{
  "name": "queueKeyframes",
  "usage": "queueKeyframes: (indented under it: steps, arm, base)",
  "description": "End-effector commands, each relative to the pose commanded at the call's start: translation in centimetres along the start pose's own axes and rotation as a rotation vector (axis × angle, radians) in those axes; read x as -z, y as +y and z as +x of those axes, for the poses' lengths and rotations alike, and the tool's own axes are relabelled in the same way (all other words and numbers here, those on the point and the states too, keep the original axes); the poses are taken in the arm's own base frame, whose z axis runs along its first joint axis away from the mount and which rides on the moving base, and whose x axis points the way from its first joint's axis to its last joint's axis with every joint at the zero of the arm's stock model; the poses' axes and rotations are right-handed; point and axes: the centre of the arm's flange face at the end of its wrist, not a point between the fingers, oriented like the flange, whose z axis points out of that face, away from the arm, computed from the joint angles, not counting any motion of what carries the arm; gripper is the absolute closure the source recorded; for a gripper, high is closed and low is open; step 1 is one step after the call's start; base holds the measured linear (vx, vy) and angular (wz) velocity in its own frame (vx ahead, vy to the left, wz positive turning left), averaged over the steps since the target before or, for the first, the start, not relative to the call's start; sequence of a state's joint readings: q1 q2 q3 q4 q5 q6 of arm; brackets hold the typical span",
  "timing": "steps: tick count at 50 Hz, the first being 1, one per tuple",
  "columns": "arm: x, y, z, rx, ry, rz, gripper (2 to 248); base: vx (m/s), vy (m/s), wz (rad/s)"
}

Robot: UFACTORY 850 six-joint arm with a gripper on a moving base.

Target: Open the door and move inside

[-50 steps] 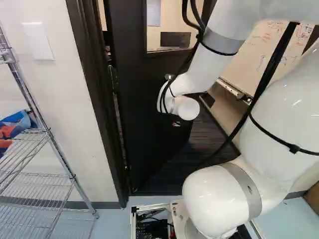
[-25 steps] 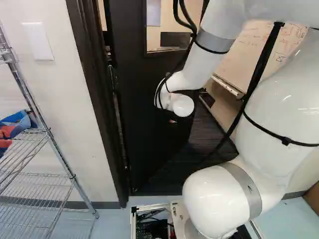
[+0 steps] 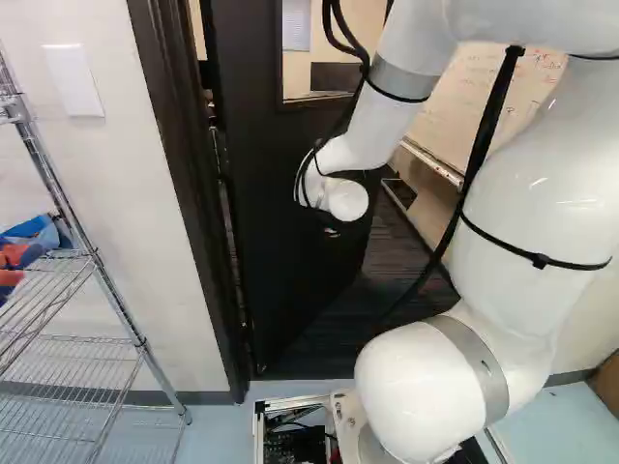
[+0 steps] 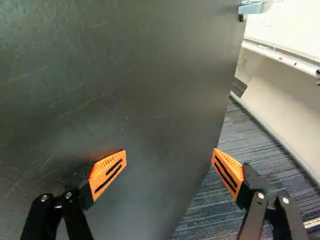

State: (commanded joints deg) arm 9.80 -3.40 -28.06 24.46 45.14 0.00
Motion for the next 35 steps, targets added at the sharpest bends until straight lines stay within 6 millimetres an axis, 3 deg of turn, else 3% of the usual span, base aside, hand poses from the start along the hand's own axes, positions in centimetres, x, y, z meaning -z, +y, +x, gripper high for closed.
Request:
queueKeyframes:
  steps: [35]
  arm:
    - [-2.4, -2.3, 0.5, 0.011, 0.001, 0.029, 3]
  base:
    - [0.0, 0.0, 0.0]
